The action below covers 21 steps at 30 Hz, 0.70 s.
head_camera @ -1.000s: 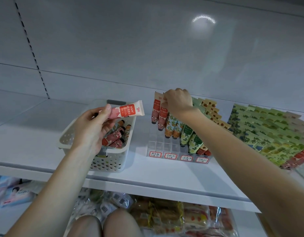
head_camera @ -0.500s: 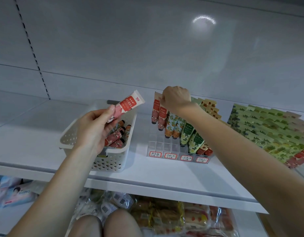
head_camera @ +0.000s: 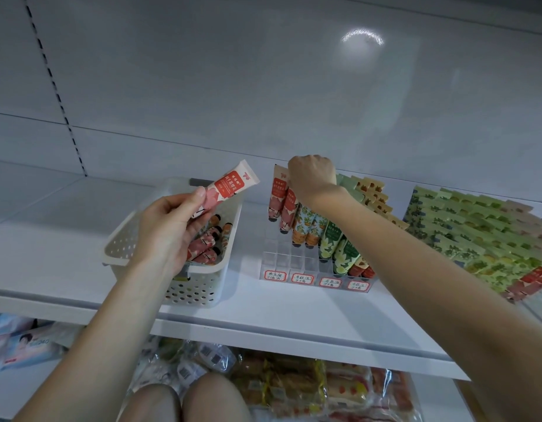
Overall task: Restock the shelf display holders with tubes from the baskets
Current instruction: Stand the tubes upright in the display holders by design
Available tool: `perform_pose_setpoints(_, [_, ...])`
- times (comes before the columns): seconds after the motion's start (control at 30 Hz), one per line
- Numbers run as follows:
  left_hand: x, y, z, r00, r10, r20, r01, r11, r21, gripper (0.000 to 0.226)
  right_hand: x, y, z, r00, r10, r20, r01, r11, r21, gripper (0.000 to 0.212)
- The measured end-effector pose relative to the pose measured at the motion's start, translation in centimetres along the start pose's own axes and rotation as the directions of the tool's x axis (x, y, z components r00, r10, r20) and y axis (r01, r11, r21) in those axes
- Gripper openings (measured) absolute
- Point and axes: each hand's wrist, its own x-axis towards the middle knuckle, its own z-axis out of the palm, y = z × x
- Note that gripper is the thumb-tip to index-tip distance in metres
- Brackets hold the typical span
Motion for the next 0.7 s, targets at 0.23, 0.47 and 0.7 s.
perform_pose_setpoints(0.23, [-0.06, -0.08, 0.12, 0.999, 0.003, 0.044, -0.003, 1.000, 0.012, 0.012, 0.51, 0.52, 0.31, 1.000, 0.016, 0.024, -0.017, 0.999, 0.045, 0.028])
perform_pose_setpoints(0.47, [-0.04, 0.07, -0.04, 0.999, 0.037, 0.013, -0.036, 0.999, -0.032, 0.012, 0.60, 0.44, 0.29, 0.999, 0.023, 0.030, -0.024, 0.999, 0.031, 0.034])
perform_pose_setpoints(0.7, [-0.42, 0.32, 0.12, 0.999, 0.016, 0.032, -0.015, 1.000, -0.014, 0.011, 0.55, 0.93, -0.32, 0.996, 0.016, 0.092, -0.029, 0.988, 0.151, 0.016])
